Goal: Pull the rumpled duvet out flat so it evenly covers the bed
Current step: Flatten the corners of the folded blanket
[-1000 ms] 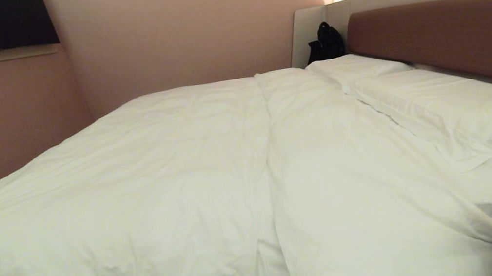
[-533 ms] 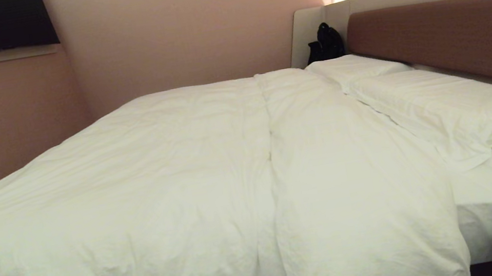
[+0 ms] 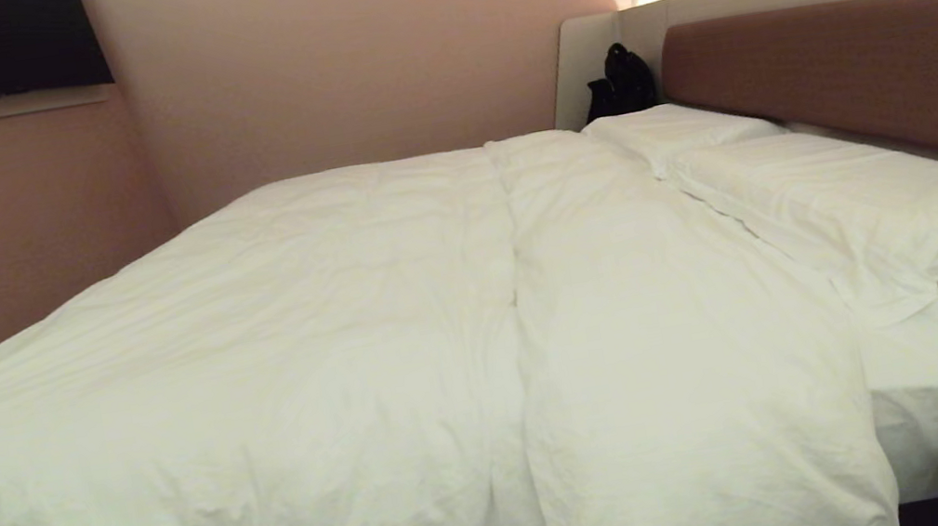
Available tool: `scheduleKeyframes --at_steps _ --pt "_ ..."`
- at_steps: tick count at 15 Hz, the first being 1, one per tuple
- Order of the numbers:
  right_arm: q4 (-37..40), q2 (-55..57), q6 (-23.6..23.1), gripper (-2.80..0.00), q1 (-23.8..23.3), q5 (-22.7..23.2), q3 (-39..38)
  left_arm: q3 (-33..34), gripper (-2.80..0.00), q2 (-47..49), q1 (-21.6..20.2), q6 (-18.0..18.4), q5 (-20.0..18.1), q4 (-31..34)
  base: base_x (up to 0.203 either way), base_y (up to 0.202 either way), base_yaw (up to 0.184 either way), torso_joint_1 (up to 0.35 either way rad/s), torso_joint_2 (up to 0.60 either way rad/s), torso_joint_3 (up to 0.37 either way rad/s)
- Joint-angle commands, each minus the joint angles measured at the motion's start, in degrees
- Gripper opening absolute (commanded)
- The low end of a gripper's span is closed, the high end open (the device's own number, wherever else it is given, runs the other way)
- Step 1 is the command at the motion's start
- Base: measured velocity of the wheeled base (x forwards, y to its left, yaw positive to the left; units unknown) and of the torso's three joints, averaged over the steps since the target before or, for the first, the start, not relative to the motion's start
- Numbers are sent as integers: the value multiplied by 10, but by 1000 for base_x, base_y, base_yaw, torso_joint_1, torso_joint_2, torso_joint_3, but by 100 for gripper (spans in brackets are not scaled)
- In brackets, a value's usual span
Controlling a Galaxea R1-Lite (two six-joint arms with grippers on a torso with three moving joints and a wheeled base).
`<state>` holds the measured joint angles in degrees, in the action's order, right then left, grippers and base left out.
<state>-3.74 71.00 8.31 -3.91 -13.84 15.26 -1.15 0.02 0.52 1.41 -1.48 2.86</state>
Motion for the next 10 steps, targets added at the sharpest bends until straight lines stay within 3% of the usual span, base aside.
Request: scheduleKeyframes --at_steps 1,5,10 --pt "-3 17 -28 -280 0 116 27 0 -280 1 0 0 0 0 0 0 0 0 0 0" --pt "-15 112 -60 -280 1 149 88 0 -280 0 0 0 0 0 0 0 0 0 0 0" --pt "-117 311 -75 -280 -1 150 186 0 -280 1 0 0 0 0 0 0 0 0 0 0"
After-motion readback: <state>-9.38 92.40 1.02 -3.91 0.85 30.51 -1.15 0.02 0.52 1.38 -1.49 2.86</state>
